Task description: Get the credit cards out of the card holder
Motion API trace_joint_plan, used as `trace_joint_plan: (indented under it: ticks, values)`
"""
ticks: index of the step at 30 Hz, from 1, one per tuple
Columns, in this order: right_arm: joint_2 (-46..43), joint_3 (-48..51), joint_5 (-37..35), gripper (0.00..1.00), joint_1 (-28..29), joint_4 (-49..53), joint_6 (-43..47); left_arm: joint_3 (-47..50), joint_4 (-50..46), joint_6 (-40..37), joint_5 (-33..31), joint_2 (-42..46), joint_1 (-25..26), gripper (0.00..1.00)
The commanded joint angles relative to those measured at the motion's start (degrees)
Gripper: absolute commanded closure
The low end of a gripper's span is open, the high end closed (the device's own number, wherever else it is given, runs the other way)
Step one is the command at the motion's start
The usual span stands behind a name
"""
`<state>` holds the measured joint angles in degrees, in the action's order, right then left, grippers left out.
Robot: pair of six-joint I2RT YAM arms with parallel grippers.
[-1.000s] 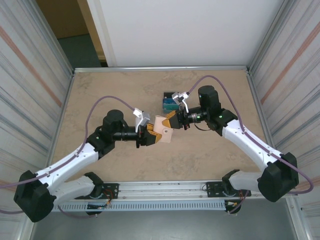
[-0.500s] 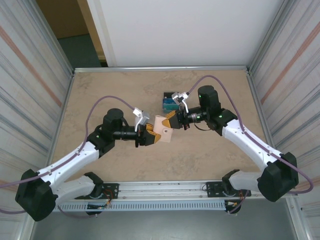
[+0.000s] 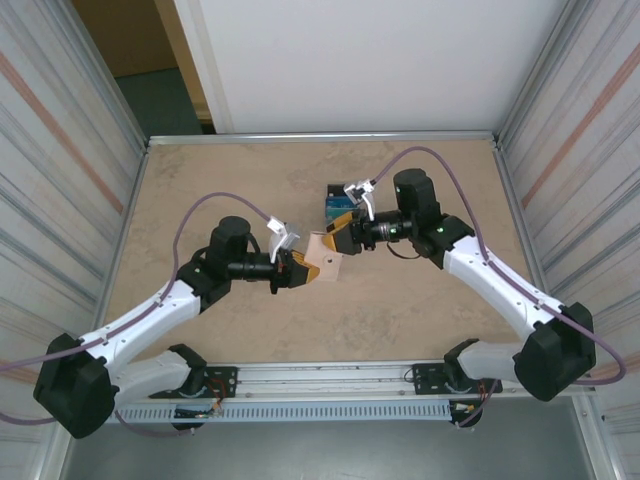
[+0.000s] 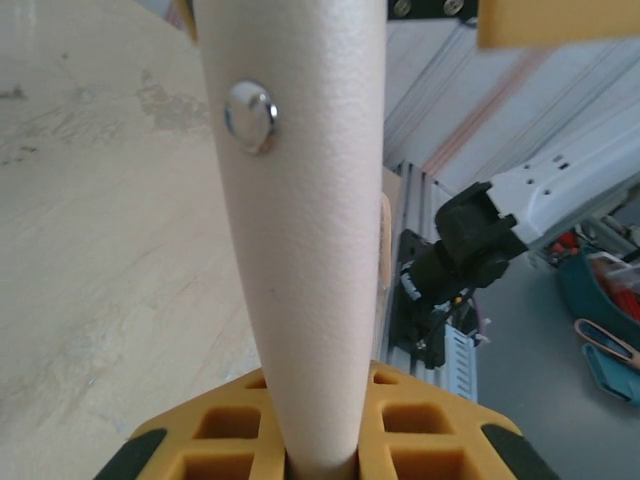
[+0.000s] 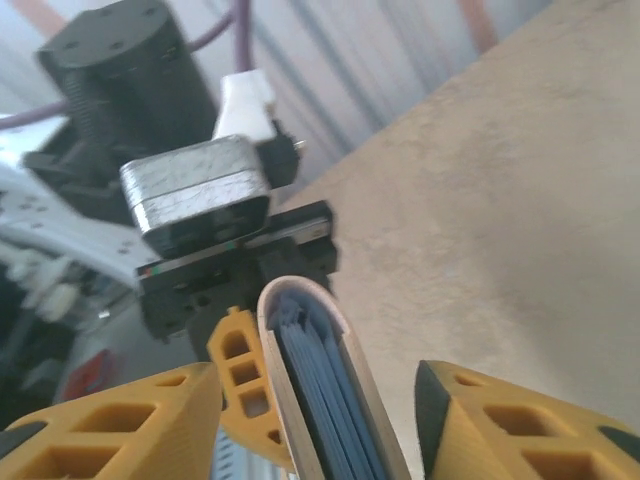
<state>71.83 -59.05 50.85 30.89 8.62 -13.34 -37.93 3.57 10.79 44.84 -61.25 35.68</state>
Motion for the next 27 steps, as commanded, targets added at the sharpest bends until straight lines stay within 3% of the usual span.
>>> trace_joint_plan:
  ticks: [1, 5, 11, 20, 27]
  values:
    - [-2.9, -2.4, -15.3, 0.45, 0.4, 2.4, -3.9, -1.8, -2.0, -2.4, -6.5, 1.7, -0.1, 1.00]
    - [-3.2, -3.5, -33.0, 0.47, 1.1, 6.9, -12.1, -1.2, -1.2, -1.1, -14.4, 1.8, -0.2, 1.00]
    - [-3.5, -1.2, -46.1, 0.52, 6.4, 7.7, -21.9, 1.4, 6.0, 1.4, -23.2, 1.2, -0.3, 1.00]
    - [-1.4, -1.2, -54.2, 0.55, 14.5, 7.5, -27.9, -0.3, 7.2, 2.7, -26.6, -1.7, -0.6, 1.00]
    - [1.2, -2.6, -54.1, 0.56, 17.4, 5.8, -29.0, -2.0, 7.0, 4.0, -26.7, -4.2, -0.5, 1.00]
